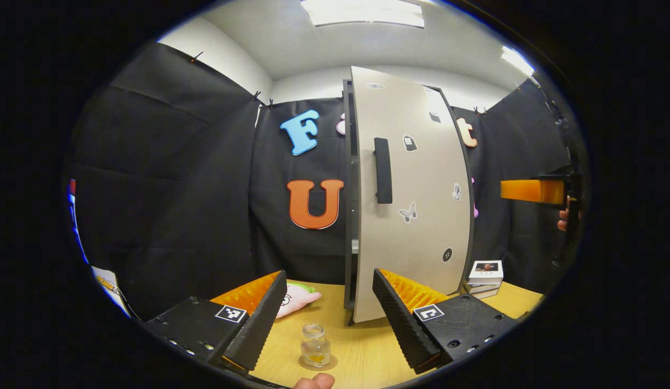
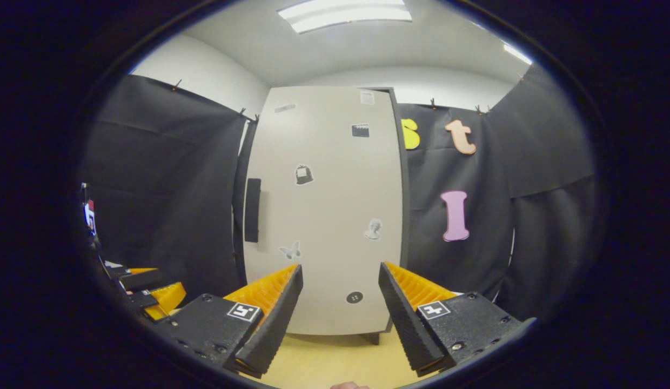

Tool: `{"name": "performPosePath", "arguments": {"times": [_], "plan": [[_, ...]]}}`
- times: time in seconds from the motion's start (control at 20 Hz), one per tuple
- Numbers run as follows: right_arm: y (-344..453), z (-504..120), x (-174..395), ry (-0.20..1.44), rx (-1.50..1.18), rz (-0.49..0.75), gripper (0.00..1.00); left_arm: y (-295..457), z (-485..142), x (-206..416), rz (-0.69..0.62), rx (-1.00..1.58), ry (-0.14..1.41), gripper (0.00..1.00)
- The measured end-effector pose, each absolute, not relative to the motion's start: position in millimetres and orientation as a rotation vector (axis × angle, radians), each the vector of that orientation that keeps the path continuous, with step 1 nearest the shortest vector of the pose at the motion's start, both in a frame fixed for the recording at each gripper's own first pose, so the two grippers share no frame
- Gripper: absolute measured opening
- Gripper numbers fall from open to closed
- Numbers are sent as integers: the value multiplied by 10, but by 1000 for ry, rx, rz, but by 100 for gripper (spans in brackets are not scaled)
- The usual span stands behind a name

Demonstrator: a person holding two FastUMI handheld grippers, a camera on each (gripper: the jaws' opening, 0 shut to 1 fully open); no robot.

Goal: Open the cabinet door with the right hand, grasp the bottle in the cabinet with the left hand and place it on the coaster, then close the cabinet door with the right hand.

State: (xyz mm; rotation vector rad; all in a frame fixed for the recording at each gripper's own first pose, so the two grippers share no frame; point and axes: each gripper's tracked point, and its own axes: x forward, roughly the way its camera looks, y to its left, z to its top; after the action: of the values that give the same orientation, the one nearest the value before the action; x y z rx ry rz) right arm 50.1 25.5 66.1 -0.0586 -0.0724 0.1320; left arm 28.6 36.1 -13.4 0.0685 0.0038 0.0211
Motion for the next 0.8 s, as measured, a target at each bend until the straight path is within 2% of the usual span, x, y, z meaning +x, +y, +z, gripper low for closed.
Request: {"name": "performPosePath", "arguments": {"times": [0.1,0.15,0.25,0.3,0.35,0.55,0.8], "plan": [[26,578,297,-70,-67,79,92,258,-112,275,4,65,-4,96],[-59,542,252,-68,-72,53,91,207,-105,267,-6,65,-6,100],[-221,444,105,-56,-69,9,91,105,-106,247,-20,65,-5,96],[-270,415,35,-51,-58,-3,92,61,-100,234,-26,62,-8,100],[-300,374,-26,-43,-46,-11,91,8,-90,221,-35,57,-9,96],[-401,302,-167,-40,-17,-26,91,-112,-49,171,-64,31,-11,96],[-500,263,-218,-67,1,-53,91,-90,-39,107,-36,38,-16,96]]}}
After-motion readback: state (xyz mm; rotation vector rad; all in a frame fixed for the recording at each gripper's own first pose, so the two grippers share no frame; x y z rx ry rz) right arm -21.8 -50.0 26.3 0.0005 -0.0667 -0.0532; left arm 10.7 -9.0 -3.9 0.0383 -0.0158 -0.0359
